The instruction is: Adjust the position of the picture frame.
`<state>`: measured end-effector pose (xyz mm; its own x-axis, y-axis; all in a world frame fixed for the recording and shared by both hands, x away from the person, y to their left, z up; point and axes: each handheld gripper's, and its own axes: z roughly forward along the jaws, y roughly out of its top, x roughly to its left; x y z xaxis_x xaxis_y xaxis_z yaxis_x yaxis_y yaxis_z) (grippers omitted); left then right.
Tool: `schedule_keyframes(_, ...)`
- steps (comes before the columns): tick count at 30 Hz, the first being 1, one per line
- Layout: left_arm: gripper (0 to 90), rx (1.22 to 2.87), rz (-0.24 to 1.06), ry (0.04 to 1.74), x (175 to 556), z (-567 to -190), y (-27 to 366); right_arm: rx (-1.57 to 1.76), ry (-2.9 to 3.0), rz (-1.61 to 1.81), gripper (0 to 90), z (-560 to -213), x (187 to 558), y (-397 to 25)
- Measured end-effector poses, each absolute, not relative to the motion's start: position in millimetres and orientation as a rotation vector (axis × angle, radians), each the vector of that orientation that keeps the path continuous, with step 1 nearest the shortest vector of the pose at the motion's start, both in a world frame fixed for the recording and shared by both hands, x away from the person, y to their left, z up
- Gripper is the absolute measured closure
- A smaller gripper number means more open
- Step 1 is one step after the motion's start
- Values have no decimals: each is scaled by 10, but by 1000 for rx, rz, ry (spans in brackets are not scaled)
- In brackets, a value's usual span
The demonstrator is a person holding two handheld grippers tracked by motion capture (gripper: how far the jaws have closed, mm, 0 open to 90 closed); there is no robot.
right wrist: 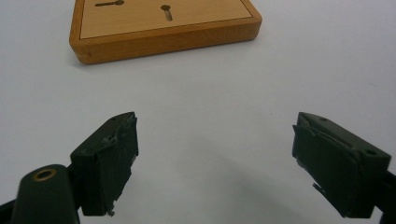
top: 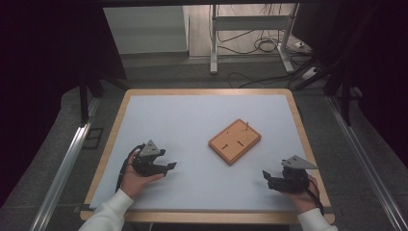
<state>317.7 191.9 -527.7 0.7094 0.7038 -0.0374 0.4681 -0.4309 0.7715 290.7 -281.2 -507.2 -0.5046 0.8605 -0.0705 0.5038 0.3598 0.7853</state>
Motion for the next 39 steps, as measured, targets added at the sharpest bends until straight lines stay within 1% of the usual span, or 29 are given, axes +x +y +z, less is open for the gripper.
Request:
schedule_keyframes(11, 291, 2115, 368, 892, 3181, -5289, 1908, 1173, 2149, 999, 177, -5033, 2936, -2776)
schedule_keyframes(26, 288, 2126, 365, 885, 3188, -5299, 1904, 1153, 2143, 1025, 212, -4847, 3120, -2592)
schedule_keyframes(39, 287, 2132, 362, 888, 3193, -5311, 1897, 1161, 2113, 1049, 245, -4686, 3403, -2467)
